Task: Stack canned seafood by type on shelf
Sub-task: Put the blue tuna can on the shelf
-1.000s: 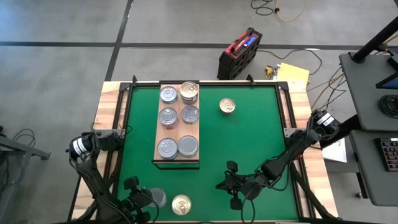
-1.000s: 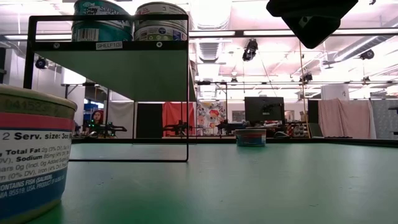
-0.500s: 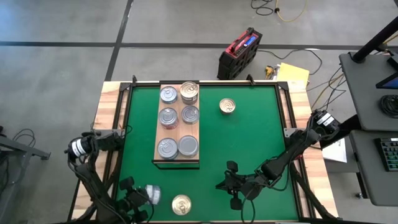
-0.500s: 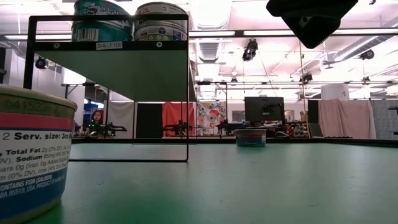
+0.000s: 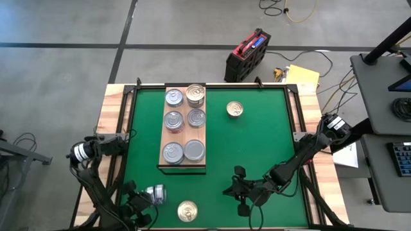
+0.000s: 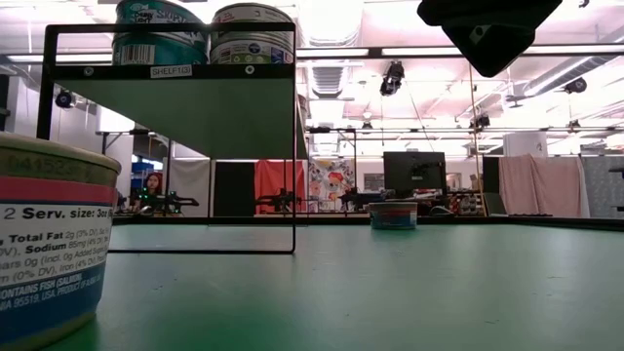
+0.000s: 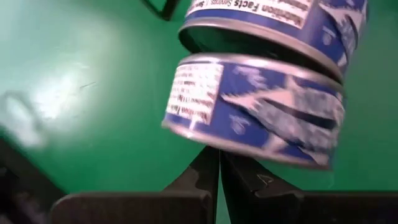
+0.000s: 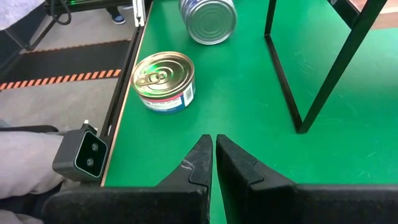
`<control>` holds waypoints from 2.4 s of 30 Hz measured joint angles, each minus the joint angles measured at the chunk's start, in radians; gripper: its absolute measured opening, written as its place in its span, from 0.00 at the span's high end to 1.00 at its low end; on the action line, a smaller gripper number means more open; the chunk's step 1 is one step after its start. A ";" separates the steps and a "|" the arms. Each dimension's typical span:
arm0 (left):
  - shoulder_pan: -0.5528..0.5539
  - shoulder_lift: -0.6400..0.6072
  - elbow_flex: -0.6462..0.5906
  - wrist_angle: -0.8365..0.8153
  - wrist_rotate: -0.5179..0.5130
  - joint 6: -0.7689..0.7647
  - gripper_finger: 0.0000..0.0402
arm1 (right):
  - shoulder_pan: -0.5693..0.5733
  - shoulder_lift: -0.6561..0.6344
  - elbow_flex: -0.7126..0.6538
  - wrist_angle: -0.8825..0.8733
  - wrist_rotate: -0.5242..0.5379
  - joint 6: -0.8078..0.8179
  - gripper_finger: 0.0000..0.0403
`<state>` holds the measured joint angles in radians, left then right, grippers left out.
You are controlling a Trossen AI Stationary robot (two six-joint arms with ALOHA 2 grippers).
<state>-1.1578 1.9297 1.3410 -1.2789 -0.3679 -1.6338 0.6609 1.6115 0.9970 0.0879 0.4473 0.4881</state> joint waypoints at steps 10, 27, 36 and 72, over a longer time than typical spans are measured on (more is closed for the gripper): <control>-0.004 -0.001 0.111 -0.131 -0.020 0.001 1.00 | 0.000 0.000 0.000 0.000 0.000 0.002 0.97; -0.004 -0.001 0.125 -0.139 -0.075 -0.002 1.00 | 0.000 0.000 0.000 0.000 0.000 0.003 0.97; -0.004 -0.002 0.191 -0.213 -0.037 0.011 1.00 | 0.000 0.000 0.000 0.000 0.000 0.037 0.97; 0.075 -0.236 0.223 -0.116 -0.068 0.719 0.99 | 0.000 0.000 0.000 -0.006 -0.012 0.016 0.97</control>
<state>-1.0827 1.6934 1.5644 -1.3945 -0.4356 -0.9144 0.6609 1.6115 0.9970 0.0822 0.4351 0.5045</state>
